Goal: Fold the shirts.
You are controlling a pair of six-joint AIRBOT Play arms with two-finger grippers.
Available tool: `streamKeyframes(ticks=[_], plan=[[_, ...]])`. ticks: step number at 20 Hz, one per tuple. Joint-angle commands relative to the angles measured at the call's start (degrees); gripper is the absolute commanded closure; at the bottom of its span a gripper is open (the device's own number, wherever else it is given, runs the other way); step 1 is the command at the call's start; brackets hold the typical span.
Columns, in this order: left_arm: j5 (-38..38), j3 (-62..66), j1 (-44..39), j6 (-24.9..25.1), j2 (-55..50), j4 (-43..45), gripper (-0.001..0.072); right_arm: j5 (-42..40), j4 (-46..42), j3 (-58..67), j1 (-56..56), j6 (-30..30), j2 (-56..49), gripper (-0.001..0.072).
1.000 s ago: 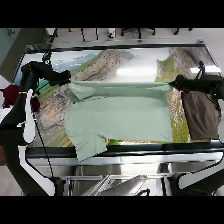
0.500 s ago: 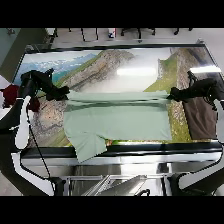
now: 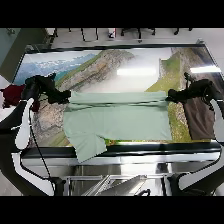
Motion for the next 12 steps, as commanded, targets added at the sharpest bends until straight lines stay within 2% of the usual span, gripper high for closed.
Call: streamKeyframes(ticks=[1,5,6,7,8,9,12], plan=[[-0.5,-0.2,-0.4,0.0,-1.4,-0.2,0.0695,0.1,0.3,0.0,0.7,0.2,-0.3,0.0692],[-0.9,-0.1,-0.4,0.0,-2.3,-0.4,0.0695,-0.2,0.6,0.0,1.3,0.5,-0.3,0.0685],[-0.5,0.0,-0.4,0.0,-2.3,-0.9,0.0694,-0.8,1.2,0.0,1.3,0.5,-0.3,0.0635],[0.5,0.6,-0.4,0.0,-2.3,-1.0,0.0610,-1.7,1.4,0.1,1.3,1.1,-0.3,0.0450],[2.1,1.7,-0.4,0.0,-2.3,-1.2,0.0260,-3.2,1.7,0.3,1.2,3.1,-0.3,0.0307],[4.3,3.4,-0.4,-0.3,-2.3,-1.6,0.0012,-4.9,2.4,0.3,0.9,4.2,-0.1,0.0256],[15.8,10.3,0.2,-0.5,-2.1,-2.1,0.0009,-12.0,6.6,0.3,-0.9,4.3,1.9,0.0248]])
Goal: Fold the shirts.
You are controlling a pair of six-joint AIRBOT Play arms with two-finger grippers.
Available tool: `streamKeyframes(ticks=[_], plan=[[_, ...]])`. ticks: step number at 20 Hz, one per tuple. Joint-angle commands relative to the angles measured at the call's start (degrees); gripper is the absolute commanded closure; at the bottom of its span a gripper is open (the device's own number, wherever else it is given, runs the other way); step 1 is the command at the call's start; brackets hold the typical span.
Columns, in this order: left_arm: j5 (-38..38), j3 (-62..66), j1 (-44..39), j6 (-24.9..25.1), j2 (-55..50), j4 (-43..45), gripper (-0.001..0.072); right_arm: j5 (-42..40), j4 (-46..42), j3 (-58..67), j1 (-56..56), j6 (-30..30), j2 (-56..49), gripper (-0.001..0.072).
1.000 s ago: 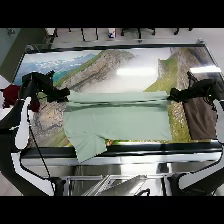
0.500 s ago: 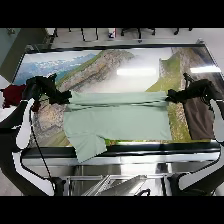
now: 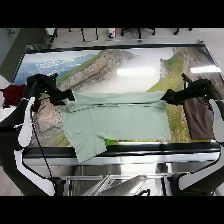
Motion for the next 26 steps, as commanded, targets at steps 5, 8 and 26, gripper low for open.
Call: streamKeyframes(ticks=[5,8,26], plan=[[17.6,0.6,2.0,-0.4,10.9,3.7,0.0010,-13.9,4.0,-3.6,-7.4,1.5,11.0,0.0249],[14.6,-17.0,3.3,1.0,22.9,4.0,0.0009,-11.7,-0.7,-16.0,-12.1,-0.3,21.4,0.0249],[-19.1,-78.0,4.6,8.1,49.7,-22.7,0.0011,-4.8,-1.1,-36.8,-20.7,-6.5,30.9,0.0247]])
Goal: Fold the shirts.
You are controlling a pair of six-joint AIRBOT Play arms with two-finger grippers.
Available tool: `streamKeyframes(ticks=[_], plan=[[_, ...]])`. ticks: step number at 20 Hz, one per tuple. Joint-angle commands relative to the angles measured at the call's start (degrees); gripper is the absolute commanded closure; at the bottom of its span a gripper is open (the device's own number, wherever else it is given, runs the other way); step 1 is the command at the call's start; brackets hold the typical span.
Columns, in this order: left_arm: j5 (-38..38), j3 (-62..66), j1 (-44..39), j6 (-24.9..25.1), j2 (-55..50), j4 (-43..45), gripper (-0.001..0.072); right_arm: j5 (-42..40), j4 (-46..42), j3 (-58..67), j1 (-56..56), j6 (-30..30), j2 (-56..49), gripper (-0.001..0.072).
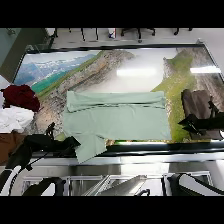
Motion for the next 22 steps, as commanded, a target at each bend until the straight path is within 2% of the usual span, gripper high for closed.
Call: streamKeyframes(ticks=[1,3,4,5,6,7,8,13,17,22], plan=[[-4.7,-1.1,0.0,1.5,-3.6,-1.8,0.0011,0.1,0.0,-0.1,0.0,-1.3,0.0,0.0246],[-6.9,-1.1,0.0,1.6,-5.7,-2.5,0.0011,0.1,0.0,-0.1,0.0,-1.3,0.0,0.0246],[-8.4,-1.0,0.0,1.8,-6.6,-3.8,0.0084,0.1,0.1,-0.1,0.0,-1.3,0.0,0.0247],[-9.2,-0.5,0.0,3.0,-7.4,-5.2,0.0236,0.0,0.2,-0.1,0.0,-1.3,-0.2,0.0247],[-9.1,0.6,-0.1,3.7,-8.5,-5.9,0.0421,0.0,0.2,-0.1,0.0,-1.3,-0.3,0.0247],[-8.5,1.9,-0.5,4.1,-9.4,-5.8,0.0646,0.0,0.2,-0.1,0.0,-1.3,-0.3,0.0246],[-7.4,3.5,-1.3,5.4,-10.3,-5.8,0.0694,-0.1,0.2,-0.2,0.0,-1.3,-0.4,0.0246],[0.3,12.2,-4.0,6.1,-12.6,-2.3,0.0695,-1.9,0.2,-1.1,0.0,-1.6,-3.3,0.0247],[2.6,14.3,-3.3,6.1,-7.8,-1.7,0.0694,-1.4,0.2,-2.7,1.6,-3.3,-7.9,0.0247],[5.6,14.3,-0.6,6.1,-1.9,-1.7,0.0695,2.7,1.5,-2.7,9.1,-3.6,-12.9,0.0248]])
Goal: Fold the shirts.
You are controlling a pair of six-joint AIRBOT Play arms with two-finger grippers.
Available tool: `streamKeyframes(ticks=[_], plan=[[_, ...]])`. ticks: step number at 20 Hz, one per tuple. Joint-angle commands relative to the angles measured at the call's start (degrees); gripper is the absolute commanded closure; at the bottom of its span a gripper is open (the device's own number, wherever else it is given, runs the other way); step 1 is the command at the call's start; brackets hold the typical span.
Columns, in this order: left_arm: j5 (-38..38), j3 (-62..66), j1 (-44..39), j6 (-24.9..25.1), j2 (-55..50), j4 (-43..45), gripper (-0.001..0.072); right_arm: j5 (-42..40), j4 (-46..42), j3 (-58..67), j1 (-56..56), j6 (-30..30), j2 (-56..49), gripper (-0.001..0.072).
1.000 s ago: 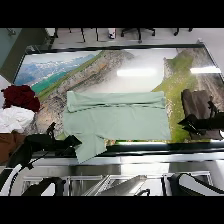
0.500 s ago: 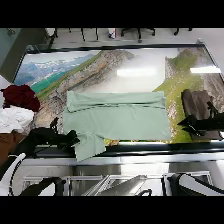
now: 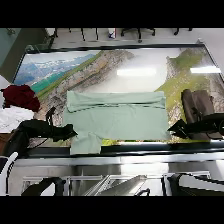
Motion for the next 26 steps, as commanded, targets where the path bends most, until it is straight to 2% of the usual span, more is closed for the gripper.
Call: streamKeyframes(ticks=[1,3,4,5,6,8,11,15,17,19,21,24,26], plan=[[2.5,0.4,1.9,0.1,4.0,0.1,0.0695,4.2,1.0,-0.2,5.3,-0.5,-3.3,0.0248],[3.7,0.4,2.9,0.1,5.6,0.1,0.0694,5.5,3.2,-0.2,8.1,-1.5,-4.2,0.0251],[4.1,0.4,3.6,0.1,6.4,0.1,0.0694,5.8,3.9,-0.2,9.2,-2.0,-4.3,0.0303],[4.5,0.4,4.1,0.1,7.0,0.1,0.0695,5.7,4.5,-0.2,9.7,-2.9,-4.3,0.0477],[4.9,0.4,4.6,0.1,7.5,0.1,0.0695,5.4,4.9,-0.2,9.9,-3.0,-4.3,0.0604],[7.0,0.4,5.4,0.1,7.9,0.2,0.0695,4.7,4.7,-0.2,9.8,-3.0,-3.6,0.0691],[12.6,0.4,5.4,-1.2,7.9,4.9,0.0695,4.9,0.9,-0.2,8.5,1.5,0.1,0.0692],[16.9,0.3,5.4,-4.3,12.0,15.1,0.0695,2.0,-14.8,-0.4,5.5,14.3,7.4,0.0692],[17.3,0.3,5.4,-4.8,16.0,18.8,0.0695,0.2,-18.4,-1.6,5.3,15.8,9.4,0.0692],[16.3,0.3,5.4,-4.9,17.9,18.8,0.0696,0.4,-16.0,-2.0,5.3,15.2,10.5,0.0692],[13.6,1.2,5.0,-4.7,16.8,16.7,0.0696,1.9,-8.9,-0.9,5.3,11.6,11.6,0.0692],[9.1,8.0,1.4,-4.7,9.4,15.5,0.0696,5.2,5.5,2.4,5.6,6.5,12.2,0.0692],[5.5,14.8,-1.4,-4.7,3.3,15.5,0.0695,9.1,8.9,4.6,7.4,5.8,12.0,0.0691]])
